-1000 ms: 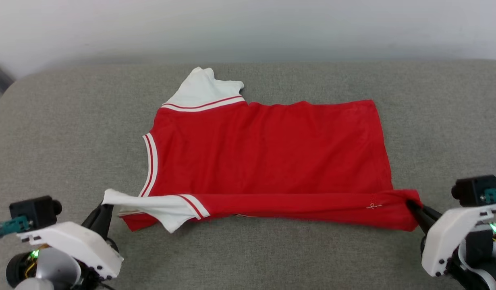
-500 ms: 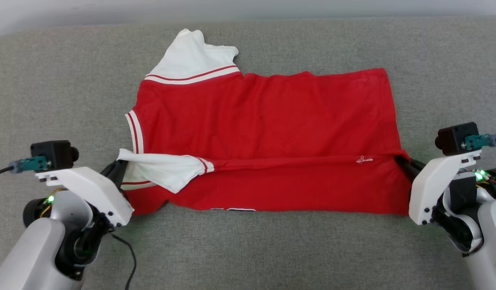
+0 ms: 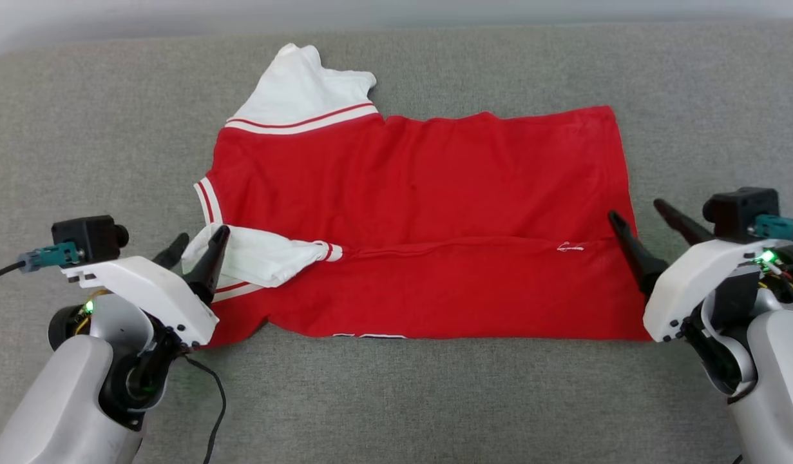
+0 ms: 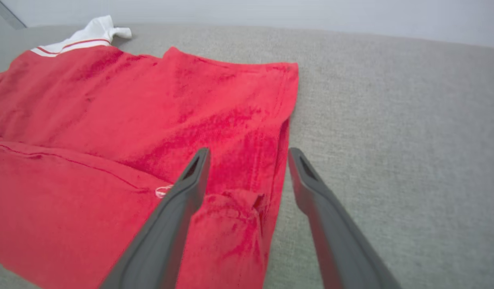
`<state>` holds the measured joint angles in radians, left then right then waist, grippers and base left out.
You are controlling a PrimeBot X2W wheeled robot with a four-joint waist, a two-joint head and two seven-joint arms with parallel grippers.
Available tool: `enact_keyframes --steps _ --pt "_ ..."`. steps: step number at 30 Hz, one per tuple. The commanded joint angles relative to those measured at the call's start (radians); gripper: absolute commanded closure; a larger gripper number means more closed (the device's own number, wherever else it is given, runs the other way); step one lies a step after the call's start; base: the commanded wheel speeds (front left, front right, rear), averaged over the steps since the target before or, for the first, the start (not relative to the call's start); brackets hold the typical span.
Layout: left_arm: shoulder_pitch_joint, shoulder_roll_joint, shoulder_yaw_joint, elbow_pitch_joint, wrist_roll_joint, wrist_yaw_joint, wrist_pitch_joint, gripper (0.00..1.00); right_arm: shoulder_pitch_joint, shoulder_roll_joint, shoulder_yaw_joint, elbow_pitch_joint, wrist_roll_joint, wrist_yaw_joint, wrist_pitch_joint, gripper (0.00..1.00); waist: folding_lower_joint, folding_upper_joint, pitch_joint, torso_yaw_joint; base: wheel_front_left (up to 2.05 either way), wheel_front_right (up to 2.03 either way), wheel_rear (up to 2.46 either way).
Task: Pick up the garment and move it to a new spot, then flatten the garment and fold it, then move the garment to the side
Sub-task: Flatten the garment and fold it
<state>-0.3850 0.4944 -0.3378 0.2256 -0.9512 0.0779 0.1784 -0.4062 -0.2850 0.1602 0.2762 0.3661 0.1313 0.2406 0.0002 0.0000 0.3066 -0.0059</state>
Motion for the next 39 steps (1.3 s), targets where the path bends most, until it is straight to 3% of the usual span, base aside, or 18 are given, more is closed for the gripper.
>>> enact_keyframes --steps 1,7,11,19,24,29,39 --pt "-0.010 0.000 0.005 -0.003 0.009 -0.005 -0.014 0.00 0.017 -0.007 -0.006 -0.011 -0.014 -0.001 -0.030 0.00 -0.0002 0.0000 -0.016 -0.001 0.00 0.00 0.00" --pt "0.033 0.032 0.038 -0.055 0.051 0.026 -0.097 0.00 0.086 0.015 -0.066 -0.088 -0.090 -0.001 -0.199 0.00 -0.0002 0.0000 -0.082 -0.020 0.00 0.00 0.00" --pt "0.074 0.061 0.065 -0.120 0.045 0.060 -0.094 0.00 0.155 0.042 -0.105 -0.152 -0.135 -0.001 -0.245 0.00 -0.0002 0.0000 -0.122 -0.031 0.00 0.00 0.00" --pt "0.155 0.223 0.063 -0.217 -0.053 0.067 0.183 0.00 0.319 0.124 -0.151 -0.302 -0.210 -0.001 -0.258 0.00 -0.0002 0.0000 -0.165 -0.045 0.00 0.00 0.00" --pt "0.201 0.282 0.039 -0.213 -0.140 0.088 0.374 0.00 0.380 0.166 -0.136 -0.368 -0.223 -0.001 -0.246 0.00 -0.0002 0.0000 -0.158 -0.075 0.00 0.00 0.00" --pt "0.214 0.268 0.028 -0.170 -0.195 0.099 0.447 0.00 0.389 0.186 -0.123 -0.397 -0.217 -0.001 -0.231 0.00 -0.0002 0.0000 -0.132 -0.107 0.00 0.00 0.00" --pt "0.147 0.207 -0.006 -0.062 -0.224 0.059 0.476 0.00 0.362 0.197 -0.128 -0.415 -0.198 -0.001 -0.218 0.00 -0.0002 0.0000 -0.066 -0.136 0.00 0.00 0.00"
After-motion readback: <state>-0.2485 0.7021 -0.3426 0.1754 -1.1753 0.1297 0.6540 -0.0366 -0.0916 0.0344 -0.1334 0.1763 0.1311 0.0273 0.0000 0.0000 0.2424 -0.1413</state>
